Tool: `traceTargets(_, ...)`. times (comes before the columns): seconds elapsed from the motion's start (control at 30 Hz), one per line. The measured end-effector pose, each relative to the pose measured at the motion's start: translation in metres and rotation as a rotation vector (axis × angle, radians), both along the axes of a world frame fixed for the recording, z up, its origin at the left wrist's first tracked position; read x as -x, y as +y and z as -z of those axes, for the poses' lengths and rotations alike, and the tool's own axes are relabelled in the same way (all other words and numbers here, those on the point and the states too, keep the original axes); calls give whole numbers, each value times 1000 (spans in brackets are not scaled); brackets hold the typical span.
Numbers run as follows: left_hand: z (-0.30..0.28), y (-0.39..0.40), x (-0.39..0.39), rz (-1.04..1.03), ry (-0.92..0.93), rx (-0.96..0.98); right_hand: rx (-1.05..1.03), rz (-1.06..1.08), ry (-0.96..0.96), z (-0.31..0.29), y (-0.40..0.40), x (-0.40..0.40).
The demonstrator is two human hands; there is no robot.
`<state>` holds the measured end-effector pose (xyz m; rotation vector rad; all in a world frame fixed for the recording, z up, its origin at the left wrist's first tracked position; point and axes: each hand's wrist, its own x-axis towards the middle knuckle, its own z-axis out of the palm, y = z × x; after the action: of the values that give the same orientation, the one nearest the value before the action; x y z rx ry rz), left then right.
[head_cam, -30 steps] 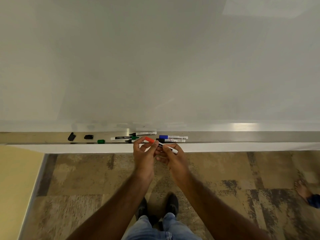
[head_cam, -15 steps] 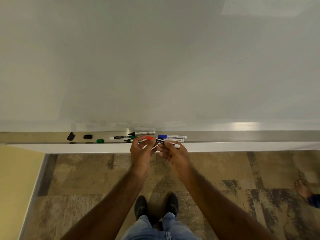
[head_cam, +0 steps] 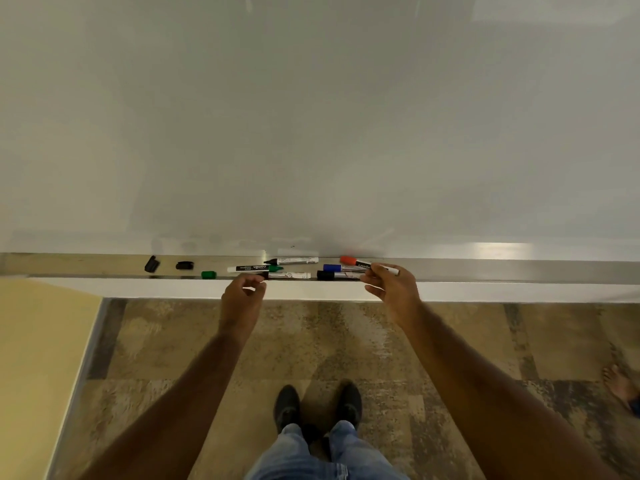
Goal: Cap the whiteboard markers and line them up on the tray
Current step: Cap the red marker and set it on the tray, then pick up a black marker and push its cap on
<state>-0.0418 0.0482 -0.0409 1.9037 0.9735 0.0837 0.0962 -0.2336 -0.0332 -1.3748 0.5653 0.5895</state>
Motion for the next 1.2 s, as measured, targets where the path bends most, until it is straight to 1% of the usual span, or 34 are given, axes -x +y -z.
traceTargets(0.1, 3, 20, -2, 69, 13, -132, 20, -58, -1, 0, 4, -4)
traceTargets(0.27, 8, 46, -8, 268, 68, -388, 51, -41, -26, -1, 9, -7)
traceTargets(0.4, 5, 54, -16, 354, 120, -490, 52, -49, -41, 0, 6, -3)
traceTargets(0.53, 6, 49, -22, 495, 106, -539, 80, -78, -28, 0, 4, 2)
traceTargets(0.67, 5, 37, -28, 645, 76, -541, 159, -37, -64, -3, 7, 6)
traceTargets(0.83, 5, 23, -36, 695, 82, -545, 237, -132, -134, 0, 7, 15)
traceTargets(0.97, 5, 21, -43, 740, 127, -539, 256, -186, -151, 3, 5, 22)
traceTargets(1.2, 4, 14, -49, 782, 174, -602, 277, -295, -192, 2, 13, 33)
